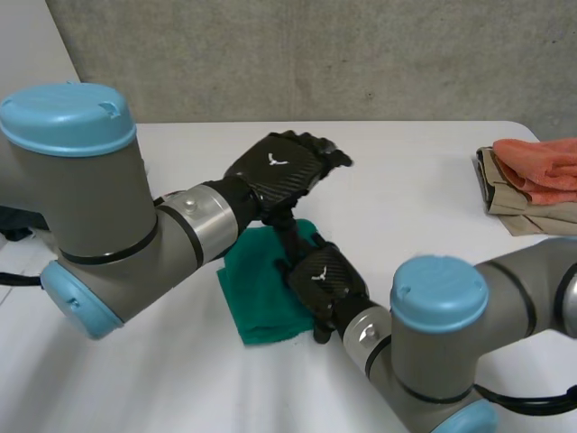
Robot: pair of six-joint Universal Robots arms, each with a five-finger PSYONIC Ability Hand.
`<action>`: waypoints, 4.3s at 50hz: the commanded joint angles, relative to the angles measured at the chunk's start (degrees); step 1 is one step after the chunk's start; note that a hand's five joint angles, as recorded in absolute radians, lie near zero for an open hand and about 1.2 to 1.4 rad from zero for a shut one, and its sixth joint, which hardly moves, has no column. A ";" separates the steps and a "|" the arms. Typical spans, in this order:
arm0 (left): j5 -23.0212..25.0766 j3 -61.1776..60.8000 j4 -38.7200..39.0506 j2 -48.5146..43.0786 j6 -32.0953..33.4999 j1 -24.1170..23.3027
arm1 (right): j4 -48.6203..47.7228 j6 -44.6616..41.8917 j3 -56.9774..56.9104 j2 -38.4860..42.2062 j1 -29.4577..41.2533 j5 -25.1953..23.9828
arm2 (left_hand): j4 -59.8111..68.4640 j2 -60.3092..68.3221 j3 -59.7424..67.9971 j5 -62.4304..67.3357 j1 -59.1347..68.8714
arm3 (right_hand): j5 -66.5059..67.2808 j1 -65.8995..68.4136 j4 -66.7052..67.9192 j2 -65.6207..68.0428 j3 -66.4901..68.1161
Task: Fold the laundry.
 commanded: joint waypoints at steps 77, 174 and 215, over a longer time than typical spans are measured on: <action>5.18 -0.32 -0.17 6.45 -2.14 3.48 | -22.48 6.89 -21.99 2.01 -14.89 -3.10 | -0.82 -1.03 -1.34 -2.26 -0.73 | 67.23 66.83 67.61 67.86 67.72; -3.25 21.57 9.06 -29.40 22.21 40.48 | -9.92 -5.41 14.66 -14.69 -18.68 -10.84 | 68.52 68.31 68.00 67.07 68.60 | -2.77 -3.17 -2.39 -2.14 -2.28; -3.69 -3.38 14.16 -3.75 -2.67 -5.23 | -9.74 -4.44 13.69 -19.62 -26.94 -3.19 | 8.95 8.74 8.42 7.50 9.03 | -2.77 -3.17 -2.39 -2.14 -2.28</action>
